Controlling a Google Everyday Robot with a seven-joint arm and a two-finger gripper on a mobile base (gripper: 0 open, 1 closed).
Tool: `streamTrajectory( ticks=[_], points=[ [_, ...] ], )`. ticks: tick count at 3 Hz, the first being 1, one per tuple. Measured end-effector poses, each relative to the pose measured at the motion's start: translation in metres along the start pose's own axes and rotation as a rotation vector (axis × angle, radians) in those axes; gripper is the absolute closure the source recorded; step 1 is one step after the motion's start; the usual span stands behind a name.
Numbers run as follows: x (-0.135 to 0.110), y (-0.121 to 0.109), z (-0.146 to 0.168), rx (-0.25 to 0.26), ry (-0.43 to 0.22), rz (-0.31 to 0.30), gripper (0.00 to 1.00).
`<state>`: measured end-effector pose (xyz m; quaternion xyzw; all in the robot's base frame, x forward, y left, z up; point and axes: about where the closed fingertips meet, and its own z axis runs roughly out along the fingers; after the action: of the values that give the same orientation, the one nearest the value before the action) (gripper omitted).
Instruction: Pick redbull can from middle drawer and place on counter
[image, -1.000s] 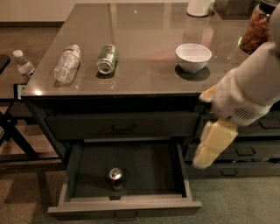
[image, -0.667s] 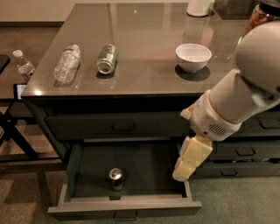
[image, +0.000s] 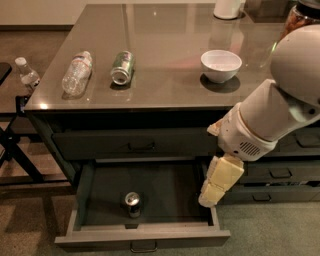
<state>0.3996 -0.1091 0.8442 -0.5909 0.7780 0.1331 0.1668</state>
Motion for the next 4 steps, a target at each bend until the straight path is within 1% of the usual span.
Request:
streamTrajectory(
  ticks=[1, 2, 3, 4],
  points=[
    [0.006, 0.010, 0.037, -0.038, -0.023, 0.027, 0.00],
    [0.019, 0.019, 0.110, -0.096, -0.078, 0.087, 0.00],
    [0.027, 0.023, 0.162, -0.152, -0.114, 0.159, 0.00],
    [0.028, 0.021, 0.167, -0.152, -0.119, 0.165, 0.00]
  ],
)
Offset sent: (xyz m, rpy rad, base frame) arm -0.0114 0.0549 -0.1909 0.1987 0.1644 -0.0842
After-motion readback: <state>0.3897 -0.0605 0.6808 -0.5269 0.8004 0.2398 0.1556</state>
